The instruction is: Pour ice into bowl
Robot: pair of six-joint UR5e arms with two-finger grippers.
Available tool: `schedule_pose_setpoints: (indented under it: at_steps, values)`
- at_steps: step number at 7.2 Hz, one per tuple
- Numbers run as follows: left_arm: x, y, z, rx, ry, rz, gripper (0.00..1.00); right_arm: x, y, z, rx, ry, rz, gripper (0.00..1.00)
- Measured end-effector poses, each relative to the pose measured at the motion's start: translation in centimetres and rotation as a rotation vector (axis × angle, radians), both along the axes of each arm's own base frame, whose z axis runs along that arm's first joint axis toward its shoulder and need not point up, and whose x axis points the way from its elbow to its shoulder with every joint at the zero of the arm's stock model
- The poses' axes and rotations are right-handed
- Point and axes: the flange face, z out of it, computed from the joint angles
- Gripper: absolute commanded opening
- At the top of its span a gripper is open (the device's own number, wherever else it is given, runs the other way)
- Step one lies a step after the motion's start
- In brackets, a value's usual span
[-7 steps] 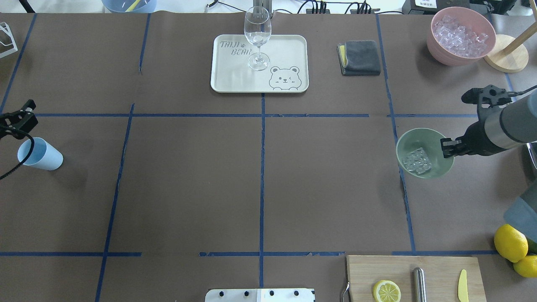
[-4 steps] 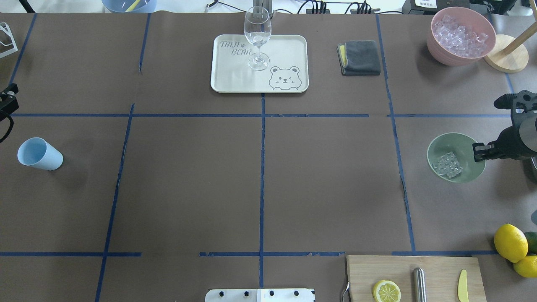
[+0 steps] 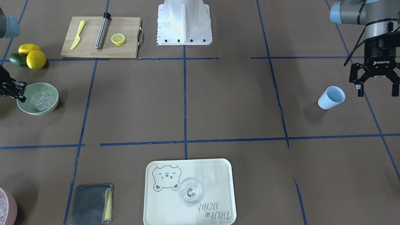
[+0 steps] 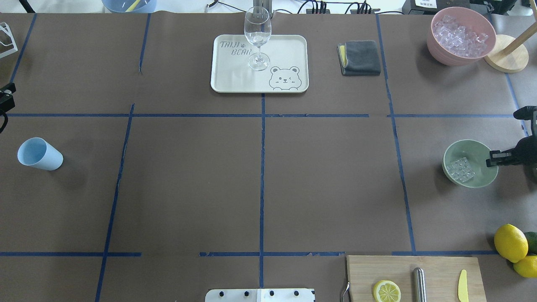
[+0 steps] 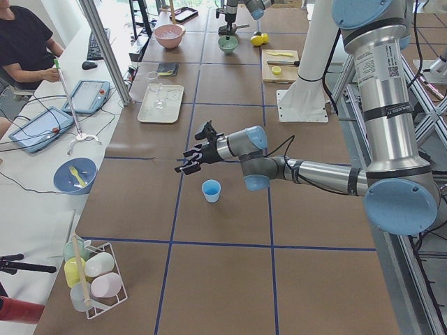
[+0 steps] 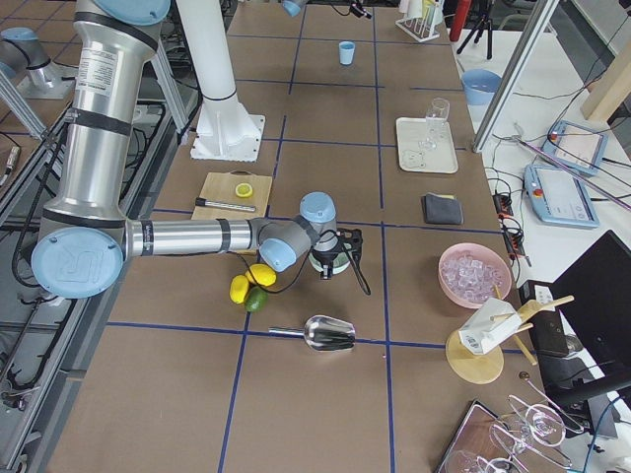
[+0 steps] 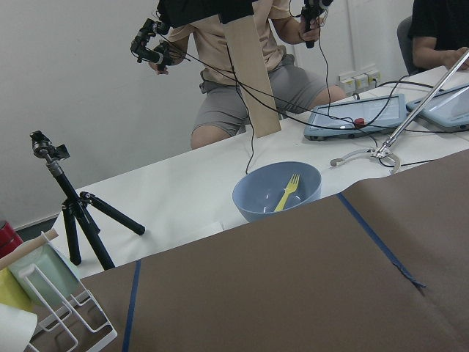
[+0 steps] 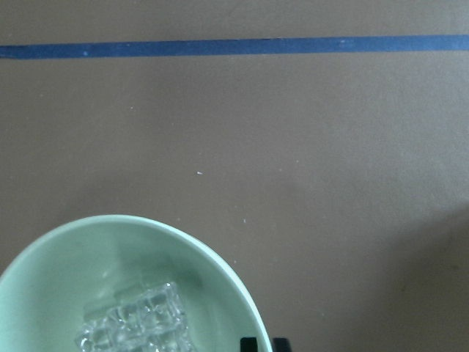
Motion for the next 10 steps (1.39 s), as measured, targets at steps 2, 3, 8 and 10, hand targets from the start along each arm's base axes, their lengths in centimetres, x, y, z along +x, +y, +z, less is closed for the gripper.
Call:
schedule_pose_setpoints:
  at_steps: [2,3,8,10]
  values:
    - [-1.2,-0.4,0.8,-0.047,-0.054,0.069,1.00,2.5,-0.9,0.5,0.007,0.016,0.028,1.00]
    - [-2.6,-1.2,1.4,-0.097,-0.098,0.108,1.00,4.5,-1.6,0.7,0.029,0.048,0.014,1.00]
    - [-11.6,-5.8,2.8,-0.415,-0.147,0.423,1.00,18.2,-4.1,-0.3,0.072,0.150,-0.187,1.00]
    - [-14.1,-5.3,5.6,-0.564,-0.048,0.523,1.00,22.5,-3.2,0.5,0.035,-0.003,-0.183,1.00]
